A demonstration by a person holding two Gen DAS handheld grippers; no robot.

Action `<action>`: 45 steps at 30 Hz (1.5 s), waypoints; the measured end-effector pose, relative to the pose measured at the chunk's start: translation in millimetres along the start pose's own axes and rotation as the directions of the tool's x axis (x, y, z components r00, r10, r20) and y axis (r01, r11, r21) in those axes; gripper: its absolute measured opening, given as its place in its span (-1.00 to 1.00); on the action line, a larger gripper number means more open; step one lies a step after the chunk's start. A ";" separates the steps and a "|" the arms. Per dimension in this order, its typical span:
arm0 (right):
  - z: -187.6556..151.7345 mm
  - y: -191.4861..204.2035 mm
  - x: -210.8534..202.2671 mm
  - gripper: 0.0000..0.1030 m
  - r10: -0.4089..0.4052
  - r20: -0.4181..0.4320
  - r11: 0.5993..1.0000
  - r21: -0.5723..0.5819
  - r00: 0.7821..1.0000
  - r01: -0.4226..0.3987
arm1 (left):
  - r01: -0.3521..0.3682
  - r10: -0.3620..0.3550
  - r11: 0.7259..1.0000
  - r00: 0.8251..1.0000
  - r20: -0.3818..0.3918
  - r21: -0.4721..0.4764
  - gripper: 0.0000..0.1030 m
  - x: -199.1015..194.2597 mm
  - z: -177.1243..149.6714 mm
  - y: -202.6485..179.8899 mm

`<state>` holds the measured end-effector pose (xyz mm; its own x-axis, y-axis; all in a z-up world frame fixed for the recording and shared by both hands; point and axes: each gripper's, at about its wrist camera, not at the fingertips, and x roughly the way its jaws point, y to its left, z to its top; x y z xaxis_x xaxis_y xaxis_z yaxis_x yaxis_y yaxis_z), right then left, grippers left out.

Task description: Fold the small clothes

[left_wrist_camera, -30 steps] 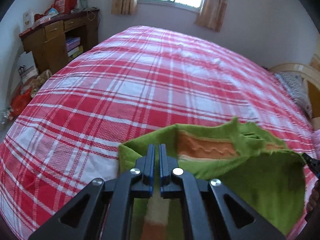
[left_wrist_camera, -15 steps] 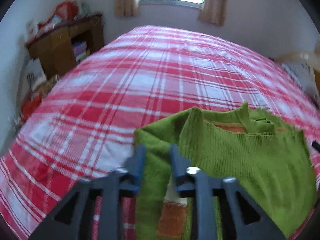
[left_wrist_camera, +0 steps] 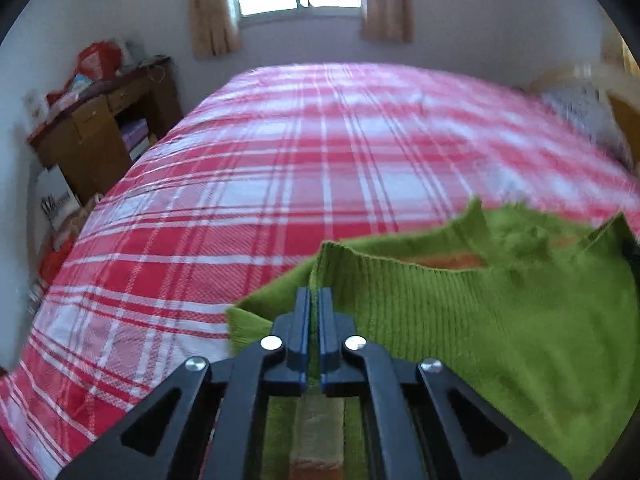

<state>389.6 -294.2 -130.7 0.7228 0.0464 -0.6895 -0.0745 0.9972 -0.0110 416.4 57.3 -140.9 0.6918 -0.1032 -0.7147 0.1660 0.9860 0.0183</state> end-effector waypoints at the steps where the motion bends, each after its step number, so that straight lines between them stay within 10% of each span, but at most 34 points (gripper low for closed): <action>1: 3.6 -1.9 -6.8 -0.89 -0.004 0.025 1.000 0.008 1.000 0.004 | -0.009 0.010 1.000 1.000 0.013 -0.012 -0.93 -2.3 1.8 2.7; 13: -0.6 -10.5 53.4 -0.88 -0.050 -0.114 0.995 0.076 0.992 0.059 | -0.104 0.102 0.994 0.993 -0.060 -0.032 -0.76 38.2 7.8 0.6; 17: 1.5 -18.5 42.4 0.09 -0.096 -0.115 0.989 0.105 0.989 0.108 | -0.099 0.095 0.990 0.995 -0.041 -0.096 -0.41 24.8 8.1 10.8; 20: 2.4 -14.0 18.9 0.09 -0.140 -0.092 0.985 0.089 0.986 0.148 | -0.083 0.087 0.984 0.996 0.021 -0.155 0.26 -8.5 1.9 24.0; 27: -14.6 73.1 -25.8 0.09 0.158 -0.154 0.987 0.053 0.975 -0.151 | -0.049 0.060 0.987 0.995 0.073 -0.151 0.65 -65.0 -55.0 26.8; 34: -27.7 123.0 12.9 0.09 0.105 -0.227 0.994 0.007 0.968 -0.106 | -0.031 0.026 0.984 0.999 -0.027 -0.175 0.71 -38.2 -82.5 38.4; 45: 18.4 117.0 78.3 0.09 0.040 -0.245 0.997 0.072 0.969 -0.023 | 0.106 -0.093 0.938 0.994 0.054 -0.329 0.82 -45.0 -93.5 65.7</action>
<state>450.1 -172.8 -172.6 0.5290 0.0700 -0.8457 -0.0408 0.9975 0.0570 330.4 139.0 -172.9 0.7104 -0.2018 -0.6743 -0.0017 0.9575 -0.2884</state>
